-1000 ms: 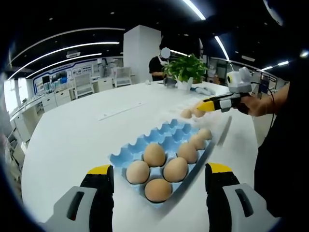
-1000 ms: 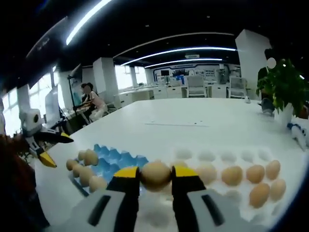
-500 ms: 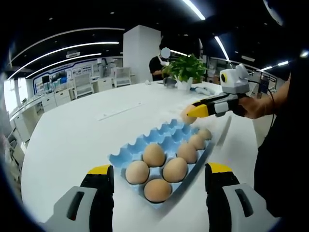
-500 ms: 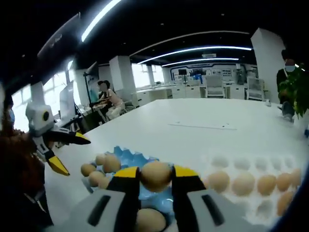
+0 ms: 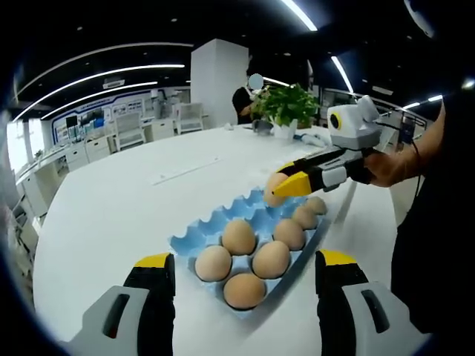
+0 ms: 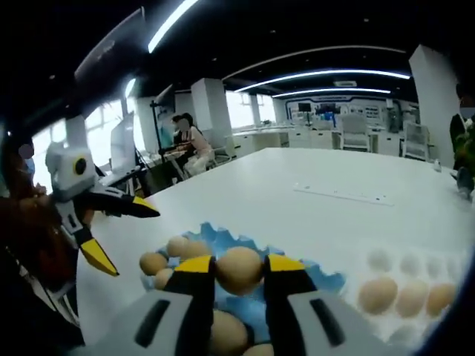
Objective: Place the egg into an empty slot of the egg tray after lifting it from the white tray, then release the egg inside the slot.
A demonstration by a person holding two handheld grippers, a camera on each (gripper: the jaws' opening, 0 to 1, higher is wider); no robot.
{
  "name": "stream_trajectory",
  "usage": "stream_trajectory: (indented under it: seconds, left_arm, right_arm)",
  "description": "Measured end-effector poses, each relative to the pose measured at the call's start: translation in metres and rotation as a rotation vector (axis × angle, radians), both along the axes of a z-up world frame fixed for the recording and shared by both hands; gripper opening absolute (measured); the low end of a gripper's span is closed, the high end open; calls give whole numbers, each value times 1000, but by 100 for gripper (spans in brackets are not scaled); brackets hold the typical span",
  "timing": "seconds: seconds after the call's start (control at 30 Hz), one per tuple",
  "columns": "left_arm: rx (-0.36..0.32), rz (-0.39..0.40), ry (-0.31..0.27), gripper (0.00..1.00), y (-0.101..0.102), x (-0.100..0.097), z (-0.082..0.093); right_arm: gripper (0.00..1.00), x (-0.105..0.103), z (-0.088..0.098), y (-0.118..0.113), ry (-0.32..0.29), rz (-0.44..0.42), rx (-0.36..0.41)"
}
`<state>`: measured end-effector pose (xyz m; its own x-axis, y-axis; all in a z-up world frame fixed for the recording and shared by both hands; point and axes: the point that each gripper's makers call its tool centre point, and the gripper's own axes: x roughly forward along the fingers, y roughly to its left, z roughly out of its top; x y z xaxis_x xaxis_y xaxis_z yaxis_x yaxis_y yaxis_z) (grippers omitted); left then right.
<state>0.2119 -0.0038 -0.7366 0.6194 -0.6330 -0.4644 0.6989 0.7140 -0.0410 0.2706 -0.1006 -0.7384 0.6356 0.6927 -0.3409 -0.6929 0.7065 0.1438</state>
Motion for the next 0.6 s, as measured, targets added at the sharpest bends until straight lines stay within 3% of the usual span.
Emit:
stream_trajectory:
  seconds: [0.6]
  left_arm:
    - [5, -3, 3, 76, 0, -2, 0]
  right_arm:
    - [25, -1, -20, 24, 49, 71, -25]
